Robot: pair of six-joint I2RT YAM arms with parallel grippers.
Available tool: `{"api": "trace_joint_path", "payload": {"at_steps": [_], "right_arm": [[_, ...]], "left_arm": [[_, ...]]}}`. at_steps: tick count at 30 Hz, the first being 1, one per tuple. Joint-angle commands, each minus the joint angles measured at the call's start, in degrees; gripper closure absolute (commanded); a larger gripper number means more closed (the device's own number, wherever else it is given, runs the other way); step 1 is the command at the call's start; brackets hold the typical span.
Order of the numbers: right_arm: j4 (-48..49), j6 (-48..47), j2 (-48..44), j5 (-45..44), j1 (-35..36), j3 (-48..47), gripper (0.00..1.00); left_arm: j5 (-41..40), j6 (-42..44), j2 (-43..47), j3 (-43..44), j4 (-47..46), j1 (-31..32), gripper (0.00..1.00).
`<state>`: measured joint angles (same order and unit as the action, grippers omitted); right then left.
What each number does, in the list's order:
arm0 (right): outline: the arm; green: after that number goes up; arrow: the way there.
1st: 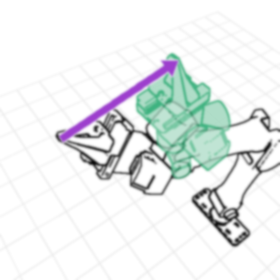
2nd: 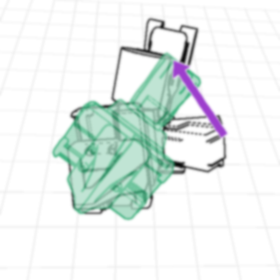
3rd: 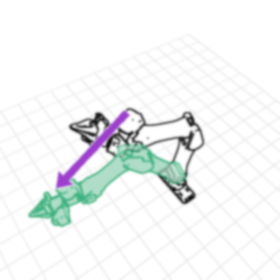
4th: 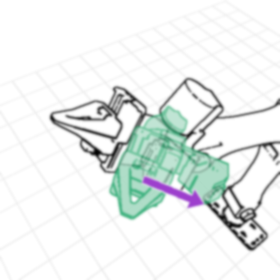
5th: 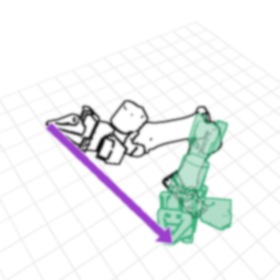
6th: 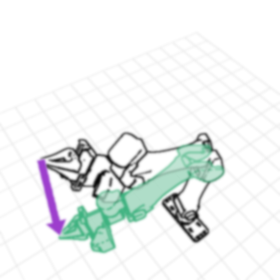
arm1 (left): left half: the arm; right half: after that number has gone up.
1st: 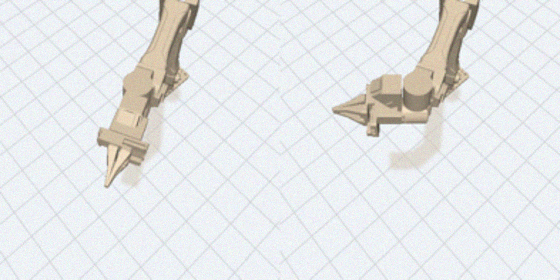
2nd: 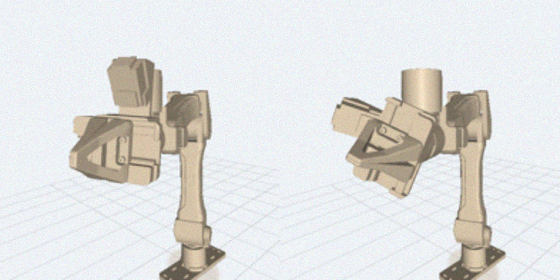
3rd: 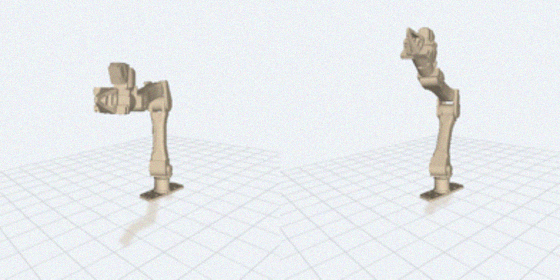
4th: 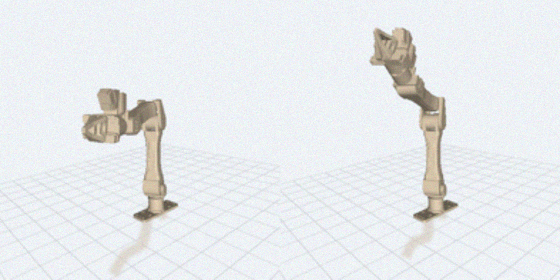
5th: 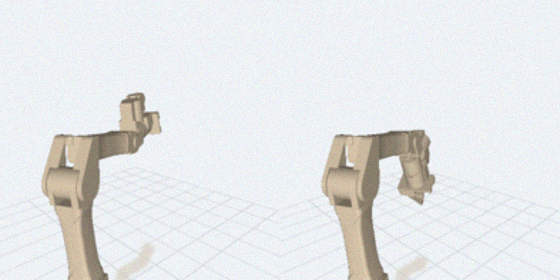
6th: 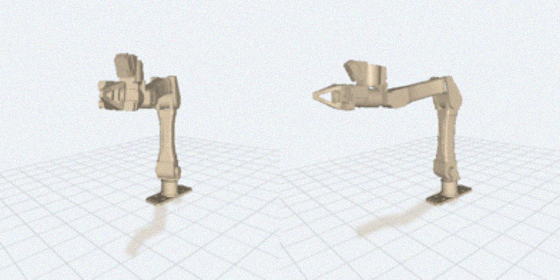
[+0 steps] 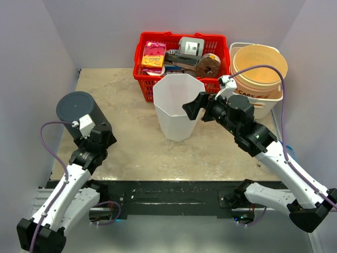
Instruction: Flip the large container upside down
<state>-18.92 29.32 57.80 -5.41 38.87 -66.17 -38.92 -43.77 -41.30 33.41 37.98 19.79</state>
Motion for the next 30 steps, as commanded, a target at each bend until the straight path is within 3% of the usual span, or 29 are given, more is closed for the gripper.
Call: {"api": "trace_joint_path", "payload": {"at_steps": [1, 6, 11, 15, 19, 30], "right_arm": [[1.7, -0.7, -1.2, -0.5, 0.0, -1.2, 0.01], [1.9, -0.9, -0.7, 0.0, 0.0, -1.3, 0.01], [1.7, -1.2, -0.8, -0.1, 0.1, -1.7, 0.01], [1.7, -1.5, -0.9, -1.0, 0.1, -1.2, 0.01], [1.6, -1.7, -0.1, -0.4, 0.0, -1.6, 0.01], [0.1, -3.0, -1.9, -2.7, 0.0, -0.2, 0.01]], "left_arm": [[4.3, 9.9, -1.1, 4.1, -4.7, -5.6, 0.04], [14.0, 18.1, -4.2, 5.3, -8.6, -17.1, 0.03], [20.4, 25.1, -8.2, 6.6, -11.7, -23.8, 0.03], [26.1, 31.0, -15.2, 10.3, -16.1, -25.4, 0.03], [26.3, 36.1, -22.8, 15.0, -19.0, -25.6, 0.04], [30.3, 36.6, -45.5, 32.5, -26.2, -29.5, 0.04]]}}
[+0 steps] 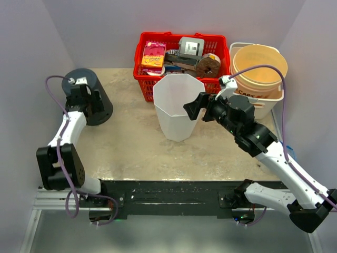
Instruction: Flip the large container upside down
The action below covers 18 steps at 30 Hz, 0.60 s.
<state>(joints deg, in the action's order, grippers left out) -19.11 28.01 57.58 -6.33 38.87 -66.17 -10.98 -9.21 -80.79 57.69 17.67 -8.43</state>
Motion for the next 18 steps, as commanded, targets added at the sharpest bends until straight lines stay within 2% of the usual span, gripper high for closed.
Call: {"api": "trace_joint_path", "payload": {"at_steps": [1, 8, 13, 18], "right_arm": [[0.3, -1.7, -1.8, -2.0, 0.0, -0.1, 0.01], [0.8, -1.3, -2.3, -2.5, -0.1, 1.5, 0.01], [1.4, -2.0, -1.9, -2.7, 0.0, 1.9, 0.01], [1.4, -3.6, -0.4, -2.4, -0.4, 1.0, 0.01]], "left_arm": [[2.4, 2.4, -7.6, 9.7, -6.0, -1.5, 0.04], [3.3, 3.7, -21.2, 23.2, -4.3, -2.7, 0.04], [3.3, 0.9, -29.1, 32.4, -2.4, -3.6, 0.04], [-0.3, -0.2, -35.9, 40.5, 0.4, -3.7, 0.04]]}}
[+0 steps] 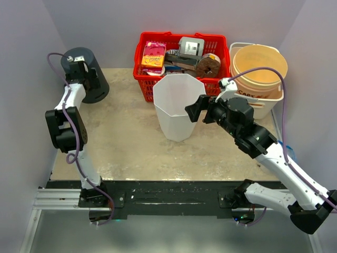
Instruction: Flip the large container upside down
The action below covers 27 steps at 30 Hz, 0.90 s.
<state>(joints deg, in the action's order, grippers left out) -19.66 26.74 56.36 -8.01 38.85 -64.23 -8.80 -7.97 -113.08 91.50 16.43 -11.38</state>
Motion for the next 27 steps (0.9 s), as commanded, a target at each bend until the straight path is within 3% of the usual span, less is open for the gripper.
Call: {"api": "trace_joint_path", "payload": {"at_steps": [1, 8, 16, 27], "right_arm": [[2.0, -2.4, 1.2, -0.4, -0.4, -1.0, 0.01], [2.8, -2.7, 2.3, 1.2, -0.9, -0.9, 0.01], [2.8, -2.5, 2.6, 1.6, -1.4, -1.2, 0.01], [0.4, 0.5, 1.1, -0.4, -1.7, -3.5, 0.01]], "left_arm": [[-2.6, -1.7, -4.4, 7.5, 1.8, -0.8, 0.04], [-2.8, -2.0, -9.7, 12.0, -1.0, -1.1, 0.03], [4.3, -1.4, -10.4, 12.8, -4.2, -1.2, 0.03], [5.5, -3.9, -0.2, 1.8, -6.4, -1.3, 0.02]]}}
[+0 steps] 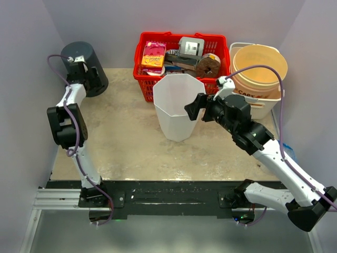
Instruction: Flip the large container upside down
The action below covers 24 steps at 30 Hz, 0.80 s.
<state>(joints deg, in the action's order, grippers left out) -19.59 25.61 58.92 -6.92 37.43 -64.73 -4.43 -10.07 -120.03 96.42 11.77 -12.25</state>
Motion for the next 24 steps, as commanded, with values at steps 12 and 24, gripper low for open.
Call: {"api": "trace_joint_path", "payload": {"at_steps": [12, 24], "right_arm": [[-4.8, 5.6, -1.8, -7.1, -0.3, -2.9, 0.01], [-6.7, 10.5, -0.2, -16.0, -0.5, -3.4, 0.01]], "left_arm": [[4.2, -2.9, 12.9, -5.1, 0.0, -0.5, 0.02], [12.3, -5.2, 29.3, -17.4, -1.3, -0.4, 0.03]]}}
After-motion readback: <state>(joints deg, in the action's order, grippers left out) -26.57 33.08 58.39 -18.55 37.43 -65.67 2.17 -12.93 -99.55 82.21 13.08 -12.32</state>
